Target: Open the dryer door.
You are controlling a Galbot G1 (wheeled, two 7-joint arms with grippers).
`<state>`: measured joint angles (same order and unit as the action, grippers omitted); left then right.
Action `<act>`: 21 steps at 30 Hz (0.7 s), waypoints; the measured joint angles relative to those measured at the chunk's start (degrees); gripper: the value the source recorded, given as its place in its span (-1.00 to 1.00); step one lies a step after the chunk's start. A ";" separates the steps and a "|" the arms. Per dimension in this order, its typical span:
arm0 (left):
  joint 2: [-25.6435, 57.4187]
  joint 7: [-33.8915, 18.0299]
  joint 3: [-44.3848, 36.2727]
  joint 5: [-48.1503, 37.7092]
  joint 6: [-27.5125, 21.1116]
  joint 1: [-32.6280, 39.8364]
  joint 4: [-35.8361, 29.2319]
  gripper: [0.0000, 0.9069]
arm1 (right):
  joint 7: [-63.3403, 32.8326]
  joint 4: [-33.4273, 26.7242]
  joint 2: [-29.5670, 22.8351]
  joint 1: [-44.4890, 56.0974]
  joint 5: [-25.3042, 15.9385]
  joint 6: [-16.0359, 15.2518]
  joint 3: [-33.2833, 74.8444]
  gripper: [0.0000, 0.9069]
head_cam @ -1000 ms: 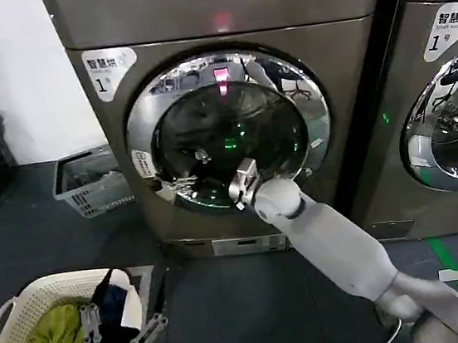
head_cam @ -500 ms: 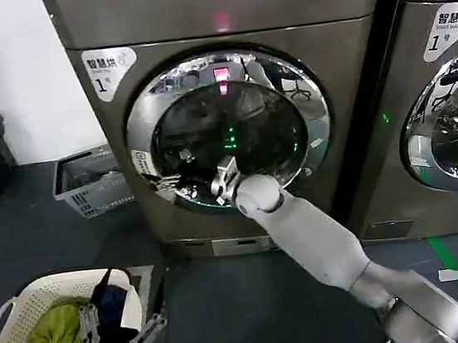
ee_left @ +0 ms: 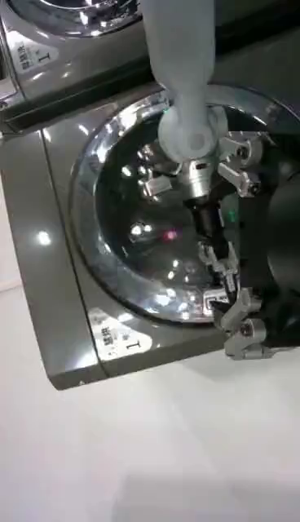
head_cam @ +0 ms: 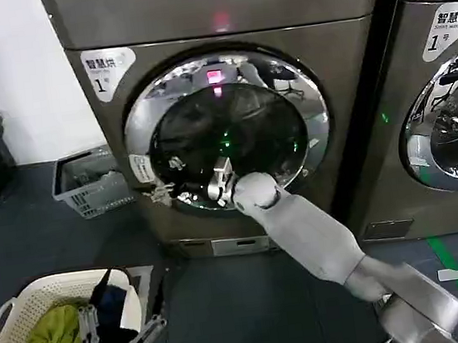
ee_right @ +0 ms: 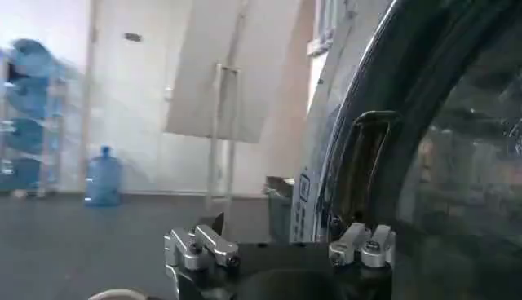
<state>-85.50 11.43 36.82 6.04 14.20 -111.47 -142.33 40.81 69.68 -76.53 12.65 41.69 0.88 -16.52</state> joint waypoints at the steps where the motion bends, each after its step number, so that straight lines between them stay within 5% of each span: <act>1: 0.10 -0.02 0.34 -0.47 -0.27 0.18 0.00 1.00 | 1.57 0.27 0.49 -0.23 1.42 0.99 -0.36 1.00; 10: 3.49 2.27 8.64 -13.79 -8.11 3.86 0.85 1.00 | 17.96 4.57 7.81 0.47 8.36 2.08 -2.30 1.00; 21: 10.86 3.36 19.38 -27.24 -11.62 9.25 4.58 1.00 | 32.06 12.29 15.58 3.82 10.70 -0.39 -0.43 1.00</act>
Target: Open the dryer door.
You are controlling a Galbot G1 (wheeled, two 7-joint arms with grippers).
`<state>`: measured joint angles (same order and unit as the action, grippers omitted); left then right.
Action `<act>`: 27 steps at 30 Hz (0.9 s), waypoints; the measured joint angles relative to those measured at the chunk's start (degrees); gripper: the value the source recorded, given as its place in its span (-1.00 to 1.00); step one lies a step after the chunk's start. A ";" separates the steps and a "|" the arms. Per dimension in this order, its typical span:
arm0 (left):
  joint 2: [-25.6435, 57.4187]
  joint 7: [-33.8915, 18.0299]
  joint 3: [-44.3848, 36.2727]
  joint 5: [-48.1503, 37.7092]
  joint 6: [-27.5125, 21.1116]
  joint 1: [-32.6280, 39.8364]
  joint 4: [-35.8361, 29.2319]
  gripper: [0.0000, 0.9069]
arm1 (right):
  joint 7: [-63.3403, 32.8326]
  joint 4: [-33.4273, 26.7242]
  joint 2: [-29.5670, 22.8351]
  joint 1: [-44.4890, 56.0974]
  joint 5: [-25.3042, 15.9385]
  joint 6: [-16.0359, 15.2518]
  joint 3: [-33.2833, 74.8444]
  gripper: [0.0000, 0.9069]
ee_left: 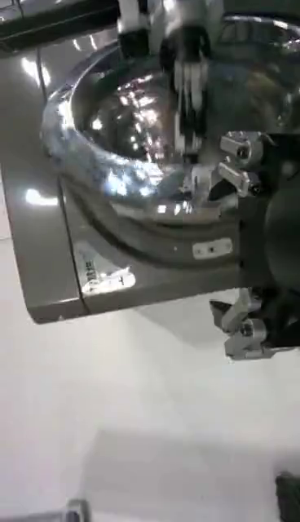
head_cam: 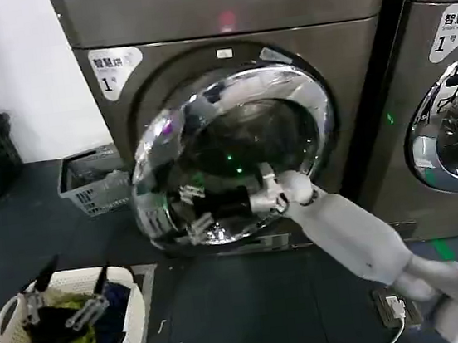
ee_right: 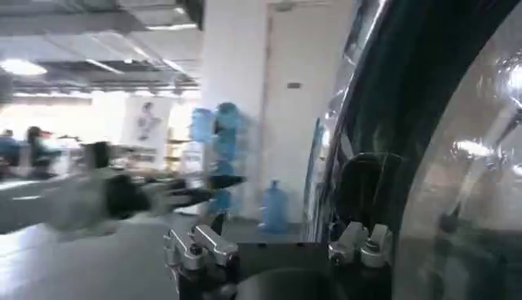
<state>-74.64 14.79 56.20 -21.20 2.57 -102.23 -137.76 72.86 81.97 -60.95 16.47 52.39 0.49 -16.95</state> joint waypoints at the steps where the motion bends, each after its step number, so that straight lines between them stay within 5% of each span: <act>1: 0.58 0.13 0.39 -0.47 -0.11 0.60 0.43 1.00 | 1.13 0.83 0.73 0.43 0.04 -0.10 0.32 1.00; 12: 10.85 4.02 -2.41 -4.43 -1.22 11.05 9.31 1.00 | 8.92 8.75 8.36 6.20 -0.60 -1.67 5.49 1.00; 27: 21.14 9.18 -19.23 -7.63 -1.89 30.72 20.91 1.00 | 9.58 15.19 17.62 24.82 -1.88 -1.70 26.00 1.00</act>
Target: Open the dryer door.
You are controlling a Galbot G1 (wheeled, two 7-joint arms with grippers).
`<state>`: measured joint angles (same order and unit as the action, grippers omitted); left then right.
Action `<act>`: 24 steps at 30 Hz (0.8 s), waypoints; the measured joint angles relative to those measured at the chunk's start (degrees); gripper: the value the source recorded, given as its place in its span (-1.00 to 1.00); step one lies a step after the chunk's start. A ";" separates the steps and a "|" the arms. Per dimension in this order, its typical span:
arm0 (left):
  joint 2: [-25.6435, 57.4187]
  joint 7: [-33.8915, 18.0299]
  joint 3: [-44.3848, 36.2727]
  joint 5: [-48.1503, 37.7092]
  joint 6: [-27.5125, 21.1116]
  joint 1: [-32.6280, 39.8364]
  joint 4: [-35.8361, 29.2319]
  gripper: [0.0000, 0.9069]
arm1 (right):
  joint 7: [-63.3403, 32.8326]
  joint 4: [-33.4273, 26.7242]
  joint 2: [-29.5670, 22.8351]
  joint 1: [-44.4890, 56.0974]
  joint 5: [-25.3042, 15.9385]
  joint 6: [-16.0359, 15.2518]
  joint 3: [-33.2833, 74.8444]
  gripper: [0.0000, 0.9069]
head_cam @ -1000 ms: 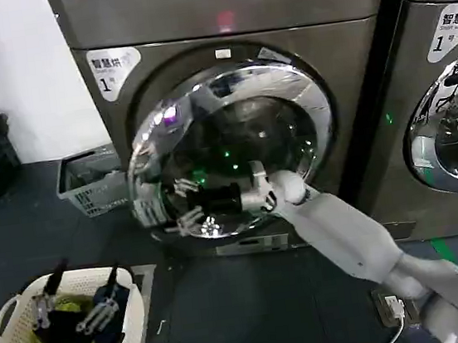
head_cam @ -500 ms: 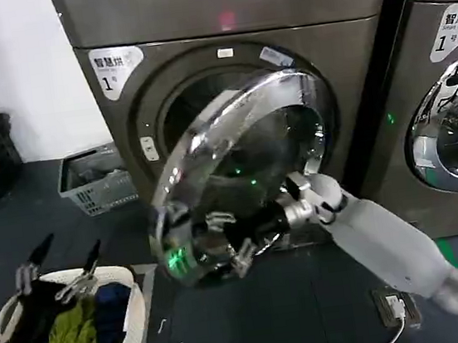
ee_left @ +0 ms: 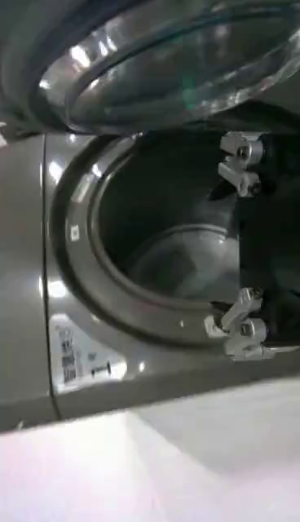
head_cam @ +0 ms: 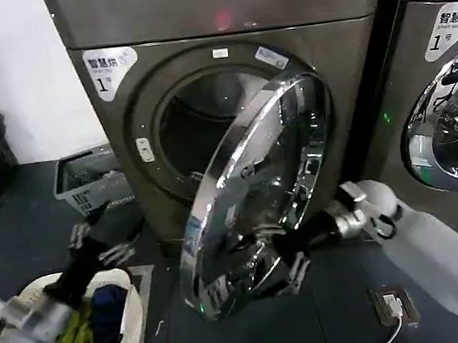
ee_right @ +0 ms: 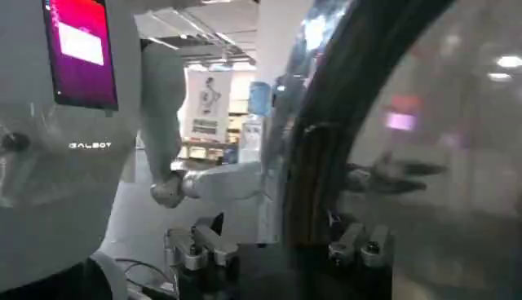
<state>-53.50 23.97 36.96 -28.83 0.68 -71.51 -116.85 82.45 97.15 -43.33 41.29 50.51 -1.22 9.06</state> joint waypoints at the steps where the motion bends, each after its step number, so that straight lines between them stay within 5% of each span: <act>1: -0.01 0.14 -1.34 0.01 0.00 1.42 0.32 1.00 | -0.03 0.72 0.70 2.42 0.22 0.06 2.55 1.00; 7: -1.96 0.75 -10.24 1.84 0.04 7.34 -0.52 1.00 | -2.01 6.10 3.57 19.23 2.08 1.46 20.48 1.00; 13: -4.50 0.69 -18.50 3.32 0.89 10.75 -0.28 1.00 | -9.89 11.40 1.86 37.96 1.19 7.29 42.09 1.00; 20: -6.97 -0.33 -26.61 3.17 2.04 14.81 1.12 1.00 | -23.81 18.13 -9.90 59.48 -0.83 15.97 64.84 1.00; 24: -8.53 -1.80 -30.89 4.07 3.10 17.32 2.36 1.00 | -34.58 21.87 -19.57 67.42 -5.75 20.20 72.94 1.00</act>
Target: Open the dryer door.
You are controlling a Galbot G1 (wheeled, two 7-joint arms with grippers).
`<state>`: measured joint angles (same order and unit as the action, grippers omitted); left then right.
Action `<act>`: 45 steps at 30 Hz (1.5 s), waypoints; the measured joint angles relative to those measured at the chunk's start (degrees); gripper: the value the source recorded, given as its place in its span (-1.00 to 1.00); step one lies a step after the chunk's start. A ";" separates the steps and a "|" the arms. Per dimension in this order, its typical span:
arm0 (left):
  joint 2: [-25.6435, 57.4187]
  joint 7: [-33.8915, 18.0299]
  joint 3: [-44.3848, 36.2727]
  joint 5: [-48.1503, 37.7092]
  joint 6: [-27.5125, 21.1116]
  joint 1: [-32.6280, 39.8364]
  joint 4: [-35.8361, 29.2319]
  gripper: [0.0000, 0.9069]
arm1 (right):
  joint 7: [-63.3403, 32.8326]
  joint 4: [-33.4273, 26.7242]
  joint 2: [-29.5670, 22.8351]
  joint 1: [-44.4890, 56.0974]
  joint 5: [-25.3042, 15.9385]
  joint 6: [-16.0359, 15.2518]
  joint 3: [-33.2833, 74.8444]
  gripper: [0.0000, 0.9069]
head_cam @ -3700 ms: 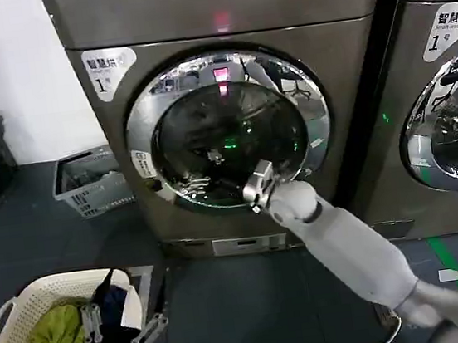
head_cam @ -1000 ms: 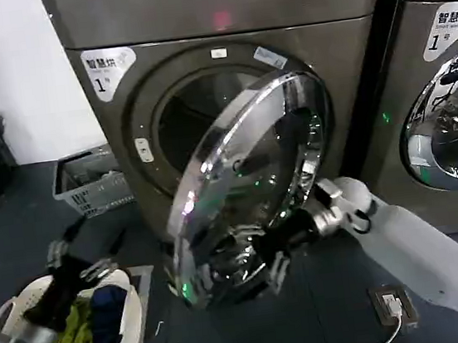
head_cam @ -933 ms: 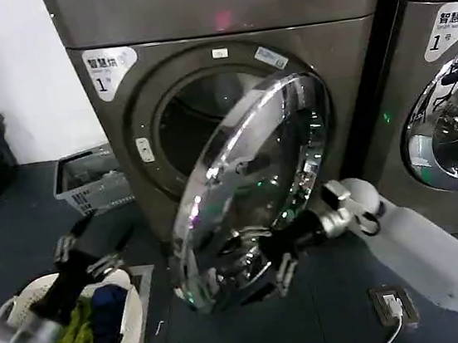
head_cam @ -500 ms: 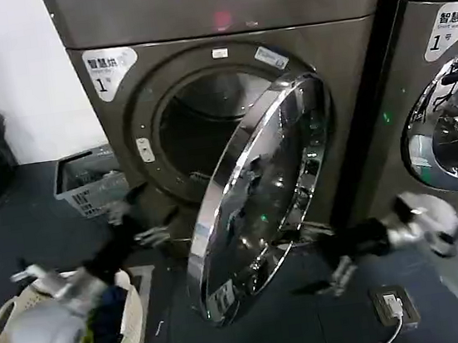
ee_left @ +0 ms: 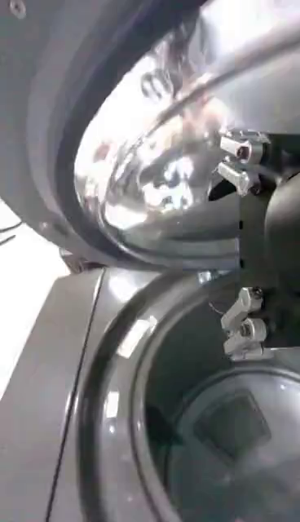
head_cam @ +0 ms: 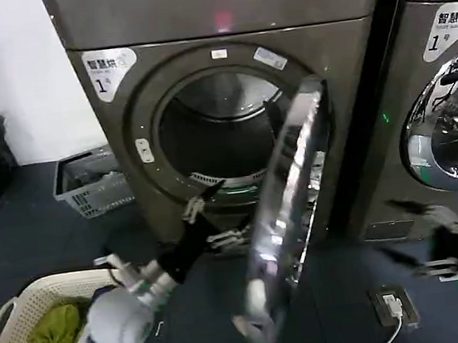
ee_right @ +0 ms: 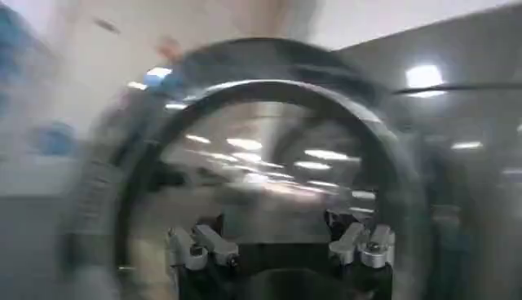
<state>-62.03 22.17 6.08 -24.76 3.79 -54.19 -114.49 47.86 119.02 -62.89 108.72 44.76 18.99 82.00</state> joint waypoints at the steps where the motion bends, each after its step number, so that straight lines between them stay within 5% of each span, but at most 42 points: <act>1: -0.51 -0.51 -1.34 0.55 0.30 0.65 0.40 1.00 | -3.51 1.02 -2.66 1.27 -1.90 -0.27 1.57 1.00; 8: -4.85 -3.91 -10.77 3.99 0.64 5.59 4.64 1.00 | -31.45 9.07 -20.21 2.95 -15.08 -7.48 9.47 1.00; 12: -8.03 -5.45 -15.26 5.62 0.68 8.74 7.49 1.00 | -44.41 11.33 -27.34 0.55 -19.59 -15.17 15.26 1.00; 17: -12.37 -7.05 -19.85 8.11 0.64 11.83 10.87 1.00 | -55.43 10.70 -29.32 -3.32 -25.09 -25.20 24.48 1.00; 23: -17.50 -8.72 -24.22 10.68 1.25 14.81 15.37 1.00 | -59.18 7.08 -29.32 -5.60 -27.85 -27.92 34.58 1.00; 29: -22.66 -9.53 -26.82 11.09 1.24 17.70 20.57 1.00 | -63.44 4.93 -29.31 -7.38 -29.35 -34.02 41.49 1.00; 32: -24.69 -9.58 -27.62 10.96 1.19 18.84 22.92 1.00 | -64.89 3.92 -29.31 -7.62 -29.48 -34.97 43.81 1.00; 45: -29.04 -9.58 -27.93 10.53 1.07 21.33 29.14 1.00 | -66.41 -0.94 -29.30 -7.27 -30.06 -29.60 48.34 1.00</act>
<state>-91.08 12.60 -21.86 -14.22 4.86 -32.86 -85.34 -18.55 118.09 -92.19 101.44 14.70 -10.61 130.34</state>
